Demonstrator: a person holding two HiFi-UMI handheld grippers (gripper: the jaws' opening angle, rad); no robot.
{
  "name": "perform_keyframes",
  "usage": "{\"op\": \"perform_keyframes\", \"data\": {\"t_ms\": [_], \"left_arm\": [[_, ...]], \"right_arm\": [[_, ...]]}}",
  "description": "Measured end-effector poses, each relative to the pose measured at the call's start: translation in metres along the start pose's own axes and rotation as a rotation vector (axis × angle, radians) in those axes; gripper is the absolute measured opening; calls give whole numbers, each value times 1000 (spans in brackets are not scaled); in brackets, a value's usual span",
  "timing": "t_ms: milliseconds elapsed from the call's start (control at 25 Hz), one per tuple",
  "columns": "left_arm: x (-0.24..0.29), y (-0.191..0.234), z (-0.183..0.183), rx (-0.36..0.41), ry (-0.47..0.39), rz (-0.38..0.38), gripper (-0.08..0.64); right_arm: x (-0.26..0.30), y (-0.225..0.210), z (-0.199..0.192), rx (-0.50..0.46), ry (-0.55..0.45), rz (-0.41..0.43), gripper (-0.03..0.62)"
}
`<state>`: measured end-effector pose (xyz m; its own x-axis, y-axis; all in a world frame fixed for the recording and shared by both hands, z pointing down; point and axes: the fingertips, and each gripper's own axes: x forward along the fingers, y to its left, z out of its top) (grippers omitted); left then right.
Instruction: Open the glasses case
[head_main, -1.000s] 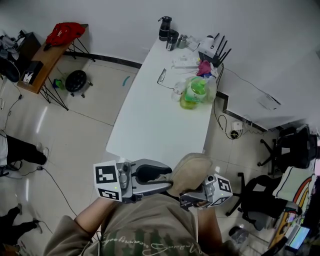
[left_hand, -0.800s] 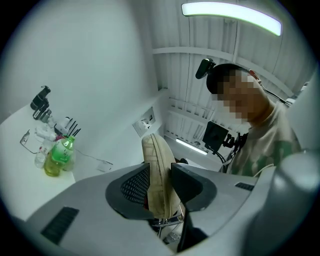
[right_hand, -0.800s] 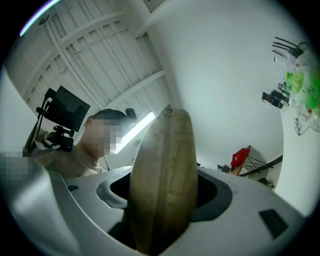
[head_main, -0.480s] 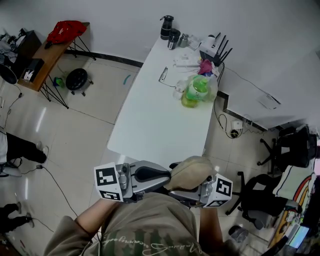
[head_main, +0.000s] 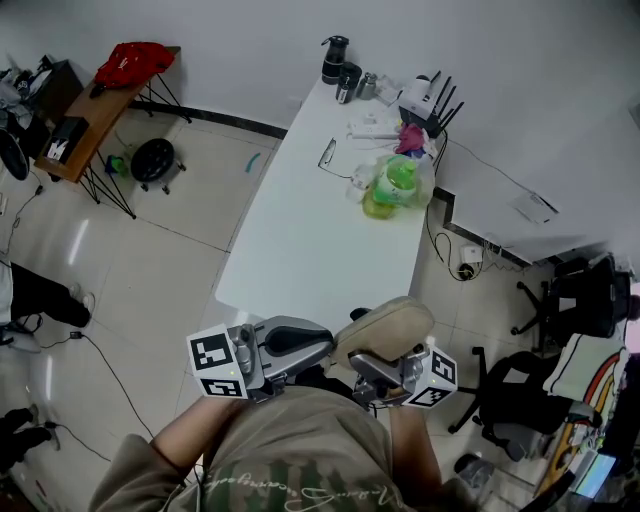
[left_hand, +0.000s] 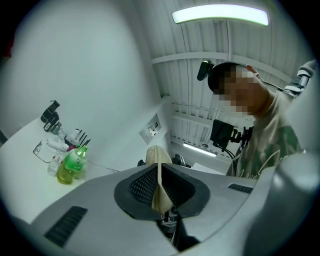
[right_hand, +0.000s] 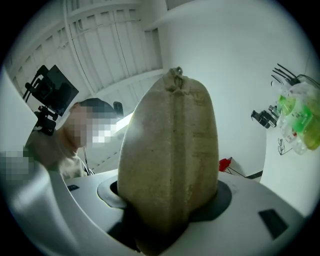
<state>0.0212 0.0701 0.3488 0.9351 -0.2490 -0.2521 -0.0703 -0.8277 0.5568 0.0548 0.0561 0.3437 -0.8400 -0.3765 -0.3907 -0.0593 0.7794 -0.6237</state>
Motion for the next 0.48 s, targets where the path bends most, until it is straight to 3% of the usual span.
{"op": "perform_keyframes", "data": {"t_ms": [40, 160, 240, 320, 480], "left_arm": [[1, -2, -1, 4, 13, -9, 14], [7, -5, -6, 26, 65, -16, 150], [8, -4, -7, 24, 83, -9, 161], [7, -6, -7, -11, 88, -28, 212], [8, -12, -8, -113, 84, -89, 212]], "right_arm": [[1, 1, 1, -6, 6, 10, 307], [8, 9, -4, -32, 58, 45, 307], [12, 14, -7, -26, 83, 73, 307], [13, 20, -9, 8, 96, 115, 307], [15, 28, -11, 56, 123, 179, 305]]}}
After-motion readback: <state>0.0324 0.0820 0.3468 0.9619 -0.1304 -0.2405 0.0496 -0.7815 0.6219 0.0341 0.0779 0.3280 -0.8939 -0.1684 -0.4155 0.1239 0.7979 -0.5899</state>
